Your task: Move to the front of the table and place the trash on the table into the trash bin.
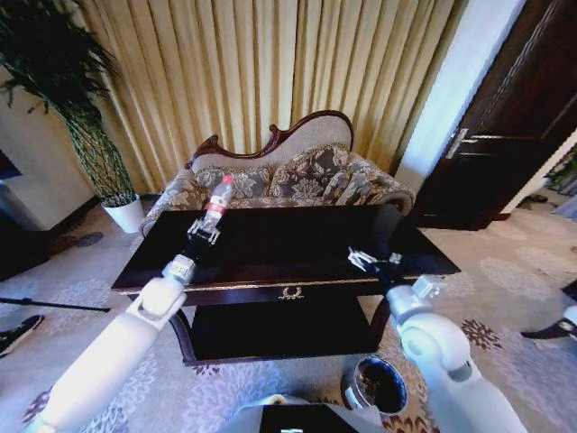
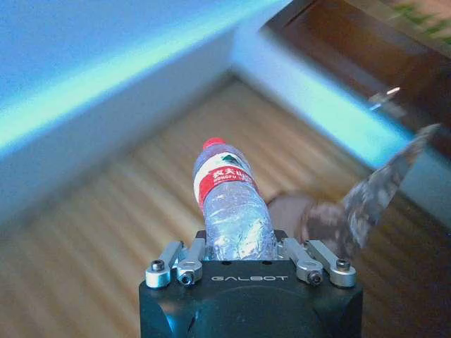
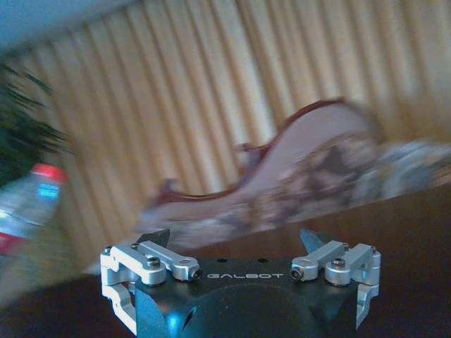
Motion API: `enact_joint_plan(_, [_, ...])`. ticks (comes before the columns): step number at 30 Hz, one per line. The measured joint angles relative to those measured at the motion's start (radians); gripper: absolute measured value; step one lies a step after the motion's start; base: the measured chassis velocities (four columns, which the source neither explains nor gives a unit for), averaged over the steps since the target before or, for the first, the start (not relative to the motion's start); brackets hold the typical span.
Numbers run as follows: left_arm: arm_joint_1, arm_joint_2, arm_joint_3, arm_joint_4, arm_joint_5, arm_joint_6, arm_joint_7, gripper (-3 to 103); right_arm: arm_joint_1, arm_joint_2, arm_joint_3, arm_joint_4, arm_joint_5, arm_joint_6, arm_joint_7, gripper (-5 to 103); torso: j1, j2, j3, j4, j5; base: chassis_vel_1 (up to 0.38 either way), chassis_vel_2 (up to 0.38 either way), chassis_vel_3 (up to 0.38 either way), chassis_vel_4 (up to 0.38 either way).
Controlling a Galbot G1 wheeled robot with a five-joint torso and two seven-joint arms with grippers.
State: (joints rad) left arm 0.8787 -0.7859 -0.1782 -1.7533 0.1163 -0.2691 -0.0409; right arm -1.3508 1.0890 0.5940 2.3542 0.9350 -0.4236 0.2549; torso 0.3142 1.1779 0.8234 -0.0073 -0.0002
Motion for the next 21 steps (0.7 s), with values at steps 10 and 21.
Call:
enact_joint_plan(10, [-0.280, 0.053, 0.203, 0.053, 0.263, -0.181, -0.017, 36, 0.114, -0.012, -0.065, 0.001, 0.305, 0.002, 0.008, 100, 0.000, 0.000, 0.000, -0.0004, 0.0006, 0.000, 0.000, 0.000, 0.000])
enact_joint_plan(21, [-0.415, -0.007, 0.460, -0.005, 0.304, -0.097, -0.025, 36, 0.174, -0.011, -0.071, -0.006, 0.362, 0.016, 0.013, 100, 0.000, 0.000, 0.000, -0.0002, 0.0003, 0.000, 0.000, 0.000, 0.000])
